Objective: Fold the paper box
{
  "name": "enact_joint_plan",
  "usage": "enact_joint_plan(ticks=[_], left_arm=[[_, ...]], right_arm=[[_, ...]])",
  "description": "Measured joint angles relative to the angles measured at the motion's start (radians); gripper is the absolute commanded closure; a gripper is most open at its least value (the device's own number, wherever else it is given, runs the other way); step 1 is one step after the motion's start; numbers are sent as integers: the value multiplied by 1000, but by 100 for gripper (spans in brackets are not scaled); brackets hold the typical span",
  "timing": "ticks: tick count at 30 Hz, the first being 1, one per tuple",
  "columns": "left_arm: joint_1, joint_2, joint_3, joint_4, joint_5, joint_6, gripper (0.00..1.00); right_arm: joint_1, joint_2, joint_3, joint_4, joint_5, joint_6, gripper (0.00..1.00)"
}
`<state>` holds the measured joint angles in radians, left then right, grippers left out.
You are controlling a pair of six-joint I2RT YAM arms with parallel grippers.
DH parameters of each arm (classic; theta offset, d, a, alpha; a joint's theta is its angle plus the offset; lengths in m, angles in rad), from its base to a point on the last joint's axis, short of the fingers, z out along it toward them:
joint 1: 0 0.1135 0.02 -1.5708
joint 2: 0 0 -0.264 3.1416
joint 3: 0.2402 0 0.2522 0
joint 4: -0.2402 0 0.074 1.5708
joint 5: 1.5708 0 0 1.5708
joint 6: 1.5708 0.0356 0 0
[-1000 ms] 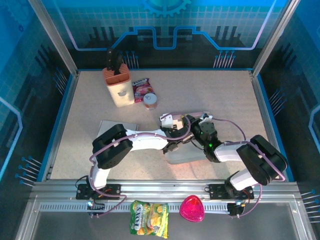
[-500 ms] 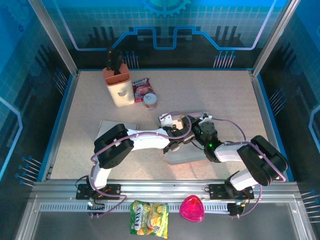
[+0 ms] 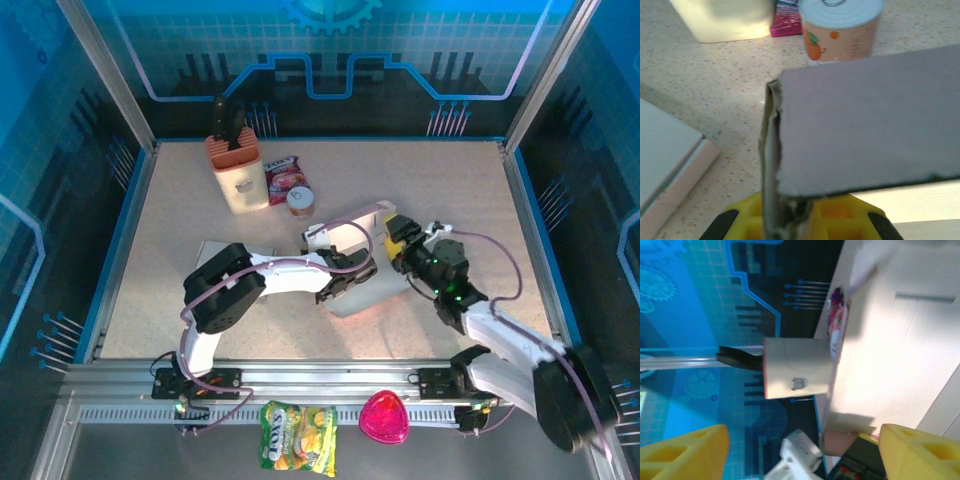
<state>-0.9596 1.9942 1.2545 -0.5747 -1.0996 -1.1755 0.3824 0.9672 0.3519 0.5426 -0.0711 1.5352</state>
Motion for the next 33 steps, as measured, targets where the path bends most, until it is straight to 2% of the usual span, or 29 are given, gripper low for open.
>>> enact_joint_plan(ticks=[3,6,9,12,16,21,28,33], left_arm=[[2,-34,-55,36,-5,32,100],[7,-77,-118,102,4,101,100],[27,-140,-202,217,39,212,100],[59,-220,-299,352,107,352,100],[115,-291,-362,507,251,535,100],[193,-368,-412,647,478,720,100],[349,-484,-455,764,819,810,100],[392,-498,-455,792,977,829,100]], right_arm=[[-108,-123,55,-184,-66,-70,26],[-247,-156,95,-294,-170,-149,30],[-379,-101,124,-346,-301,-236,40],[-446,4,167,-377,-414,-331,53],[-472,79,219,-425,-509,-489,60],[-473,76,265,-478,-542,-686,64],[-477,77,267,-463,-625,-836,63],[-478,74,252,-410,-702,-884,61]])
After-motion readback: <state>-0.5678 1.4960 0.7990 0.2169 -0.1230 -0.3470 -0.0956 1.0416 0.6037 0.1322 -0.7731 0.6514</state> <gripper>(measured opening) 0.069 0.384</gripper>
